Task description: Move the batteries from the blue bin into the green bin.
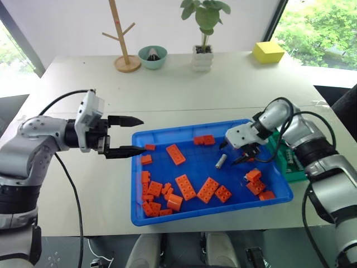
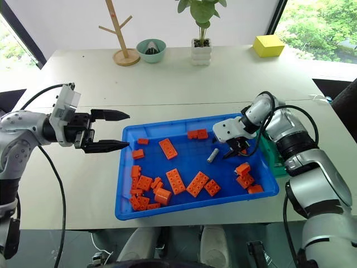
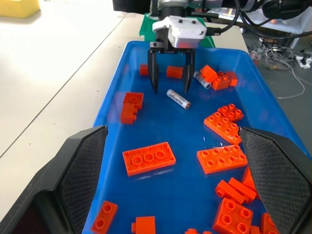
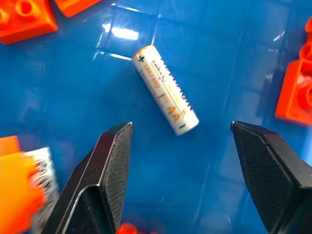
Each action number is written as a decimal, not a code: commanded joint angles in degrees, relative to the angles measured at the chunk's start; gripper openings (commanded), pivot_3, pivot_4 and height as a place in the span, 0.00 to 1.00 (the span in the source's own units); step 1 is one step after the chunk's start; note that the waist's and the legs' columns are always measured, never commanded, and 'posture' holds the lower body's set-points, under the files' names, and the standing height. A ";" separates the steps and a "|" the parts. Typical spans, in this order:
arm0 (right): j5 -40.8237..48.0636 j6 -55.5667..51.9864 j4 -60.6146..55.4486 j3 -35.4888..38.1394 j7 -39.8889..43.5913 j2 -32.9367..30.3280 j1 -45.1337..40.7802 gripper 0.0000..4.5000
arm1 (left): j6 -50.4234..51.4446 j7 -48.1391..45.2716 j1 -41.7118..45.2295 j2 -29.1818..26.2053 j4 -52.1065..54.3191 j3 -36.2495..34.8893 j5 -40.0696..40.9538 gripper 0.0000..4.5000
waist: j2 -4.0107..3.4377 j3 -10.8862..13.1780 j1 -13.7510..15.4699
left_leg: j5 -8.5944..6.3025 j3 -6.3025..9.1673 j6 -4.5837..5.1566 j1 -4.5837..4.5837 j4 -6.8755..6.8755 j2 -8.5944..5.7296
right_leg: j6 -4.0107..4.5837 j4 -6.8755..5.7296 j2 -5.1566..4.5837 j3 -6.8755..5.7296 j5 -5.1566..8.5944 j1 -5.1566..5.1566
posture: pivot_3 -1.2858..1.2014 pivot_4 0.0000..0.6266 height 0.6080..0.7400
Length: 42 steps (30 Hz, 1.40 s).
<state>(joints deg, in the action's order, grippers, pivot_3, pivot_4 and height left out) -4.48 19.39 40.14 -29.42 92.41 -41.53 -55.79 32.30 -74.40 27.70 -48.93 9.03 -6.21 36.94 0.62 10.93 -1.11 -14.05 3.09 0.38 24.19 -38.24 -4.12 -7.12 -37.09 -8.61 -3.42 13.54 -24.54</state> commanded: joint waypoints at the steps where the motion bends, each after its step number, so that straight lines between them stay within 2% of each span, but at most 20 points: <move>1: -0.32 0.97 -0.13 1.37 0.07 0.54 0.43 0.73 | -0.17 0.32 0.51 -0.74 0.95 -1.76 0.95 1.00 | 0.00 0.00 0.08 | 0.01 0.00 -0.01 0.00 0.00 0.00 | 0.00 0.00 0.00 0.00 0.00 0.00 | 0.52 0.24 0.71; 8: 1.56 -1.19 -4.51 1.18 0.09 -0.93 3.89 0.73 | -0.53 0.05 2.59 -0.28 -0.58 -0.65 0.47 1.00 | 0.01 -0.01 0.16 | 0.01 0.01 -0.02 -0.04 -0.01 0.00 | 0.00 -0.02 0.00 0.00 0.00 0.03 | 0.52 0.24 0.71; 9: 2.59 -2.14 -6.01 0.99 0.09 -1.75 4.44 0.62 | -0.67 -0.11 2.94 -0.21 -0.95 -0.43 0.33 1.00 | 0.01 -0.01 0.17 | 0.01 0.01 -0.02 -0.04 -0.01 0.00 | 0.00 -0.02 0.00 0.00 0.00 0.04 | 0.52 0.24 0.71; 10: 3.52 -3.11 -7.35 1.03 0.09 -2.37 4.91 0.57 | -0.80 -0.27 3.27 -0.13 -1.29 -0.22 0.19 1.00 | 0.01 -0.01 0.17 | 0.01 0.01 -0.02 -0.06 -0.01 0.00 | 0.00 -0.02 0.00 0.00 0.00 0.06 | 0.52 0.24 0.71; 15: 7.74 -11.95 -15.49 6.15 -0.33 -3.10 7.31 0.01 | -1.40 -1.02 4.71 0.42 -2.87 0.81 -0.38 1.00 | 0.01 -0.01 0.09 | -0.01 0.01 0.01 -0.06 -0.01 0.00 | 0.00 -0.04 0.00 0.00 0.00 0.05 | 0.52 0.24 0.71; 20: 11.25 -23.98 -27.49 13.04 -4.58 -5.84 11.25 0.01 | -1.81 -1.52 5.85 1.17 -3.82 1.63 -0.79 1.00 | 0.00 0.00 0.34 | -0.02 0.01 0.03 -0.04 -0.01 0.00 | 0.00 -0.06 -0.01 0.01 0.00 0.02 | 0.52 0.24 0.71; 25: 14.55 -37.08 -40.59 25.41 -12.12 -14.32 19.74 0.01 | -2.22 -1.94 5.72 1.71 -3.99 2.13 -0.91 1.00 | 0.00 0.00 1.49 | -0.12 0.03 0.20 0.04 -0.02 -0.03 | 0.00 -0.01 -0.06 -0.01 0.00 0.00 | 0.52 0.24 0.71; 31: 15.40 -45.40 -43.63 41.25 -20.76 -22.00 31.75 0.01 | -2.86 -2.43 6.10 2.56 -5.05 2.85 -1.41 1.00 | 0.01 0.00 1.91 | -0.14 0.00 0.23 0.07 -0.02 -0.03 | 0.01 0.03 -0.08 -0.01 0.00 0.00 | 0.52 0.24 0.71; 34: 15.61 -48.93 -45.70 47.66 -24.47 -22.09 39.69 0.01 | -3.33 -3.02 6.99 3.23 -6.10 3.66 -1.93 1.00 | 0.01 -0.01 1.83 | -0.14 0.00 0.24 0.07 -0.02 -0.02 | 0.01 0.02 -0.08 -0.01 0.00 0.01 | 0.52 0.24 0.71; 37: 14.07 -50.08 -46.79 50.74 -28.65 -21.38 45.93 0.01 | -3.60 -3.44 8.27 3.93 -7.03 4.38 -2.24 1.00 | 0.01 -0.01 1.72 | -0.14 -0.02 0.24 0.05 -0.02 -0.01 | 0.01 -0.01 -0.07 0.00 0.00 0.01 | 0.52 0.24 0.71; 42: 14.41 -53.64 -48.35 52.84 -34.24 -19.92 49.87 0.58 | -3.87 -3.79 9.42 4.74 -7.98 5.01 -2.79 1.00 | 0.00 -0.01 1.65 | -0.13 -0.06 0.25 0.04 -0.04 0.00 | 0.01 -0.01 -0.08 0.02 -0.01 0.02 | 0.52 0.24 0.71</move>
<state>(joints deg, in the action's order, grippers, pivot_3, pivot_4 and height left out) 9.80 -34.14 -5.70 20.95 60.07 -61.44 -5.86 29.37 -77.67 36.11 -44.23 0.91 -0.76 34.25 0.63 10.92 0.54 -14.18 3.03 0.63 24.23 -38.28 -4.12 -7.11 -37.10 -8.69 -3.41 13.54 -24.53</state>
